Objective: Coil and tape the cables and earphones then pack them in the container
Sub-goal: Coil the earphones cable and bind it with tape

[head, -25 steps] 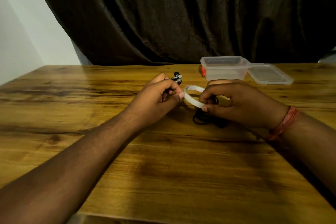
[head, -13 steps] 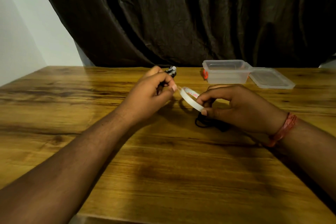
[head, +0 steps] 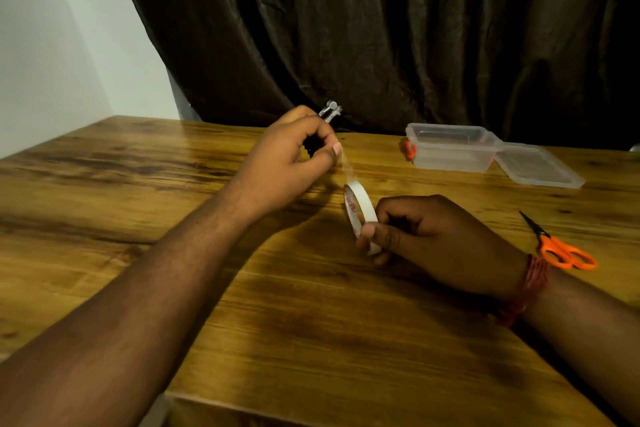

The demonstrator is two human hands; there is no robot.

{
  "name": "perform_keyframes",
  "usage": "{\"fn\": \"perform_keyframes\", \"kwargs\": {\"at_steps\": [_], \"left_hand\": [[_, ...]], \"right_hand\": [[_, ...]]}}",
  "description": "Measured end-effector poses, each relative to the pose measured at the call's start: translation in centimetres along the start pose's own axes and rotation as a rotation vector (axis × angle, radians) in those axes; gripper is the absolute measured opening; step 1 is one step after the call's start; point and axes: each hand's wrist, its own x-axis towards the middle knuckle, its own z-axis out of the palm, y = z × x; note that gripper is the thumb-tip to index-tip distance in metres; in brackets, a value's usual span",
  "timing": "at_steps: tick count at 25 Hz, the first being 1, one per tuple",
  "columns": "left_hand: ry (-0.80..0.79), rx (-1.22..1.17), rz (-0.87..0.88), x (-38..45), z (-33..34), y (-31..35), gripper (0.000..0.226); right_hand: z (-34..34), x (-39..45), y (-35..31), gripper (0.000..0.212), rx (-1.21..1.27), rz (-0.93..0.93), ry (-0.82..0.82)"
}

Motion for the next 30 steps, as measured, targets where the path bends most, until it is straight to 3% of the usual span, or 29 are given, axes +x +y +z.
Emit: {"fn": "perform_keyframes", "kwargs": {"at_steps": [5, 10, 17, 25, 27, 30], "left_hand": [[-0.122, -0.369, -0.162, 0.0, -0.2, 0.7, 0.006], [-0.148, -0.36, -0.213, -0.1, -0.3, 0.9, 0.009], [-0.122, -0.298, -0.152, -0.1, 0.0, 1.0, 0.012], [-0.107, -0.236, -0.059, -0.3, 0.6, 1.4, 0.008], [-0.099, -0.21, -0.045, -0.3, 0.7, 1.5, 0.008], [-0.1, -0.197, -0.04, -0.3, 0.9, 1.6, 0.008]], "right_hand": [[0.3, 0.1, 0.0, 0.026, -0.014, 0.083, -0.018], [0.5, 0.1, -0.3, 0.019, -0.086, 0.105, 0.002], [0.9, 0.3, -0.2, 0.013, -0.101, 0.141, -0.017], [0.2, 0.3, -0.2, 0.033, -0.12, 0.102, 0.002], [-0.3, 0.2, -0.9, 0.034, -0.022, 0.102, 0.007], [-2.5, 0.0, -1.2, 0.038, -0.104, 0.087, 0.171]]}}
